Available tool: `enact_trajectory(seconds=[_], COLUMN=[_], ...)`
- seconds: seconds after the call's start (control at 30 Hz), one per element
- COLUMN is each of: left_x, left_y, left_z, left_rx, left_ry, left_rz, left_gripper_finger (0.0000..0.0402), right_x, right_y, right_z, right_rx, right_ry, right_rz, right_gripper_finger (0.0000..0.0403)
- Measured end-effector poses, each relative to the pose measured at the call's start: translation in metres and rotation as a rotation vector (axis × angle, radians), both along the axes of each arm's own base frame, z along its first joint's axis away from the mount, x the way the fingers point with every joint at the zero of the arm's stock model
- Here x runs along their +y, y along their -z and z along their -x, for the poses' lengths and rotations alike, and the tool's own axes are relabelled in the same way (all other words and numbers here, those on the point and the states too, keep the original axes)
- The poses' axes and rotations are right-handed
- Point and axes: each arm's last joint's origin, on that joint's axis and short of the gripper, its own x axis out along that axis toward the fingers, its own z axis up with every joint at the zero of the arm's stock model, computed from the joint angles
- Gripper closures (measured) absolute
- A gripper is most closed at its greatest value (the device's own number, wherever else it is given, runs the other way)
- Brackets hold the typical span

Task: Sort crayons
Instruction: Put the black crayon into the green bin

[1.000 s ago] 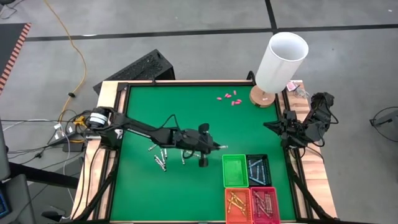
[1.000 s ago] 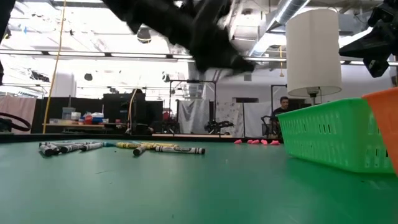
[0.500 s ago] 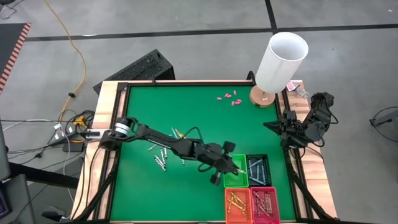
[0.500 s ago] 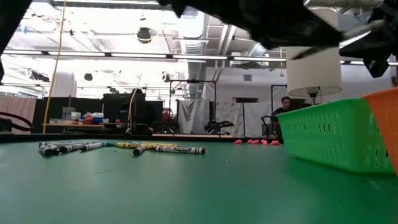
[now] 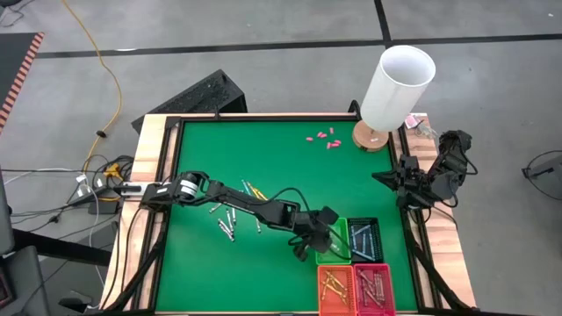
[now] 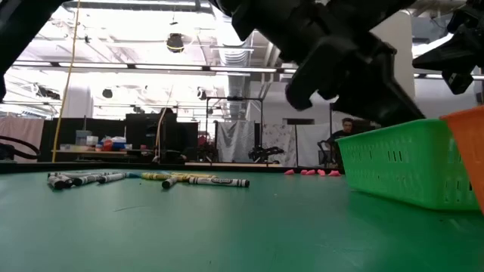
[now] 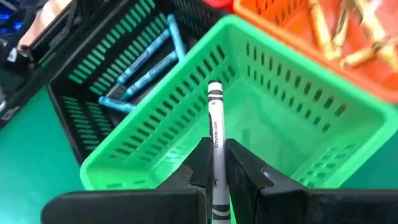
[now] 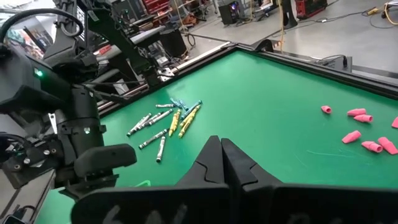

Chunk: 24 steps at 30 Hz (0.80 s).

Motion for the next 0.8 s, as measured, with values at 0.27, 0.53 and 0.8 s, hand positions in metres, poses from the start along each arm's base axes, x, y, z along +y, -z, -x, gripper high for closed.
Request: enact_trajectory(seconds=[0.27, 0.53, 0.8], left_x=[-0.001, -0.004, 0.003], left_y=[-0.007, -0.047, -0.129], left_z=[-0.003, -0.006, 0.034], left_rx=[-0.058, -0.065, -0.006], left_ry=[0.007, -0.201, -0.235], left_rz=[-0.060, -0.010, 0.063], left_gripper_finger=[0.0326, 0.0263, 0.0272], right_x=[0.000, 0.000, 0.000], right_y=[0.000, 0.000, 0.000], right_z=[0.000, 0.000, 0.000], right_rx=[0.001, 0.001, 0.001], right_ry=[-0.001, -0.002, -0.002], right_rz=[0.000, -0.001, -0.001], right_gripper_finger=[0.0403, 0.0403, 0.0403])
